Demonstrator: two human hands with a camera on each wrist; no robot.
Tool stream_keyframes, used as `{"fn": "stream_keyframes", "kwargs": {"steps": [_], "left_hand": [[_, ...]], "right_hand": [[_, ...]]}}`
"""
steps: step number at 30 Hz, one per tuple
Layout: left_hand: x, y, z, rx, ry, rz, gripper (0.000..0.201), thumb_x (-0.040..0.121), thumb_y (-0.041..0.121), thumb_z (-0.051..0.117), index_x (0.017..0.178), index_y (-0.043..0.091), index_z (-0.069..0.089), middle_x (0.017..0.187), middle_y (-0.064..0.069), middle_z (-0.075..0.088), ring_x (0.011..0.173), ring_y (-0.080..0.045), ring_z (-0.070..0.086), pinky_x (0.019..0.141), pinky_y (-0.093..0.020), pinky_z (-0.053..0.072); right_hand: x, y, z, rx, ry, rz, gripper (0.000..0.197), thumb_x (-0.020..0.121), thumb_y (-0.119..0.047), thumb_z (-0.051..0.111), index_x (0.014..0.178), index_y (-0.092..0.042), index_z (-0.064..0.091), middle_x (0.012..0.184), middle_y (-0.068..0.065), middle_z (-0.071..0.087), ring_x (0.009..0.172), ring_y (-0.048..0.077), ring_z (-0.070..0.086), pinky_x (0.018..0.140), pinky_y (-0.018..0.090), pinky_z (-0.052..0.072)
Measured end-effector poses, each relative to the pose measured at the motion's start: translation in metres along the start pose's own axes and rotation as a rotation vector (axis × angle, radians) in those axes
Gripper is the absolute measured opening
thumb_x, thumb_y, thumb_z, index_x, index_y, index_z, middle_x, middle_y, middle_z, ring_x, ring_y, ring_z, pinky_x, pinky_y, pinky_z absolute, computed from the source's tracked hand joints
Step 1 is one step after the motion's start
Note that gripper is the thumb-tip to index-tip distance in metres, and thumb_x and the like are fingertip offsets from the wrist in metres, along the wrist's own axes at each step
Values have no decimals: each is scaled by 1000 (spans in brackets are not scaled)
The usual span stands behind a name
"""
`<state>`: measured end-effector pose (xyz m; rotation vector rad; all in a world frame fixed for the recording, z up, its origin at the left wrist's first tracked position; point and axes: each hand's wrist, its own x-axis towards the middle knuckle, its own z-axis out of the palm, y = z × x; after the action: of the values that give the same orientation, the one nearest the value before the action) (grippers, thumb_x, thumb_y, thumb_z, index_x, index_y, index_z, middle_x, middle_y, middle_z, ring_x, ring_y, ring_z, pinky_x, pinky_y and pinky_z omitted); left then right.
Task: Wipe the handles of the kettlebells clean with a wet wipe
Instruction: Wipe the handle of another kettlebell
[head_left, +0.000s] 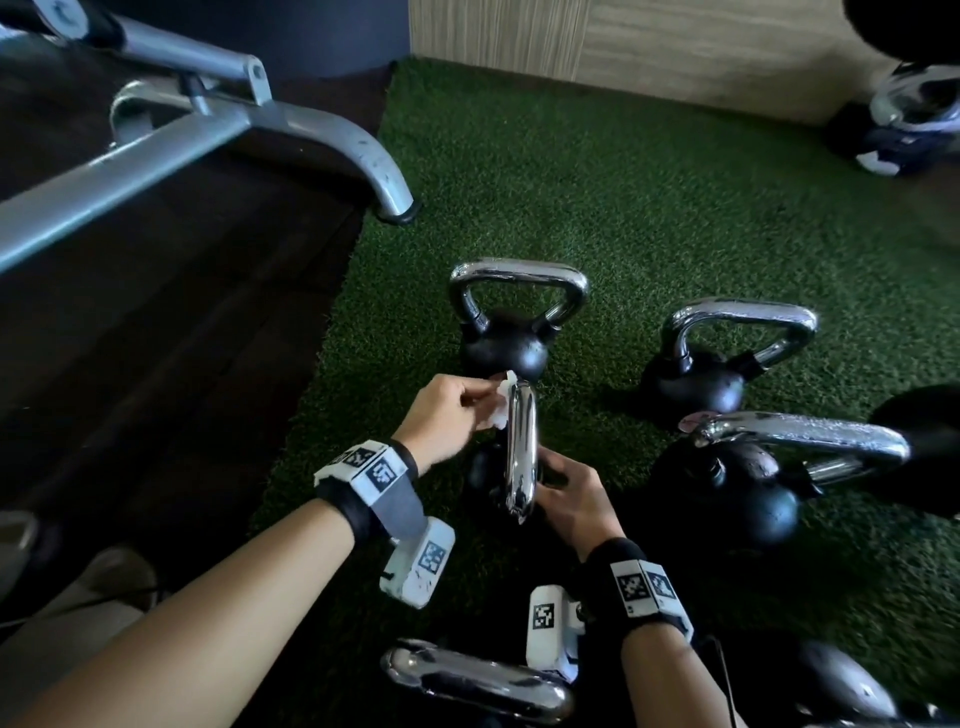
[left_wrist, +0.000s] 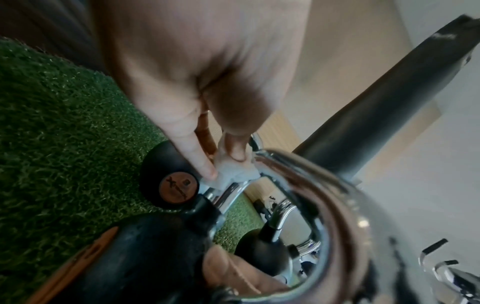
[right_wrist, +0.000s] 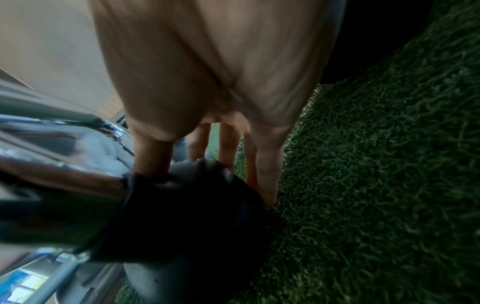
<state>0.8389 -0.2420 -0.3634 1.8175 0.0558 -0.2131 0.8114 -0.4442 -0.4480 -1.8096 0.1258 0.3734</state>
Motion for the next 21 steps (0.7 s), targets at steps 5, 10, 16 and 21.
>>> {"fn": "stream_keyframes", "kwargs": {"steps": [5, 10, 16, 21], "left_hand": [[-19, 11, 5, -281, 20, 29, 24, 96, -1, 64, 119, -5, 71, 109, -17, 76, 91, -15, 75, 82, -23, 61], [-17, 20, -3, -261, 49, 44, 17, 88, 5, 77, 104, 12, 79, 96, -9, 79, 85, -17, 75, 82, -27, 62], [-37, 14, -19, -47, -213, 94, 28, 68, 31, 87, 92, 18, 81, 90, -3, 79, 86, -16, 70, 97, -45, 58], [-47, 9, -23, 2, -297, 130, 17, 73, 17, 90, 84, 21, 78, 82, 0, 77, 80, -9, 68, 82, -30, 57]], "right_hand": [[2, 1, -4, -10, 18, 9, 49, 84, -23, 85, 131, -23, 71, 112, 0, 78, 91, 11, 75, 88, 26, 61], [7, 4, -3, -27, 9, 16, 58, 78, -36, 89, 132, -28, 70, 114, 0, 79, 96, 16, 77, 94, 39, 62], [5, 5, -3, -15, -9, 17, 61, 68, -46, 90, 126, -34, 73, 107, 0, 81, 99, 19, 77, 98, 47, 60], [1, -2, -3, -80, 9, -18, 64, 62, -56, 84, 123, -40, 73, 107, -10, 80, 99, 8, 76, 98, 41, 60]]}}
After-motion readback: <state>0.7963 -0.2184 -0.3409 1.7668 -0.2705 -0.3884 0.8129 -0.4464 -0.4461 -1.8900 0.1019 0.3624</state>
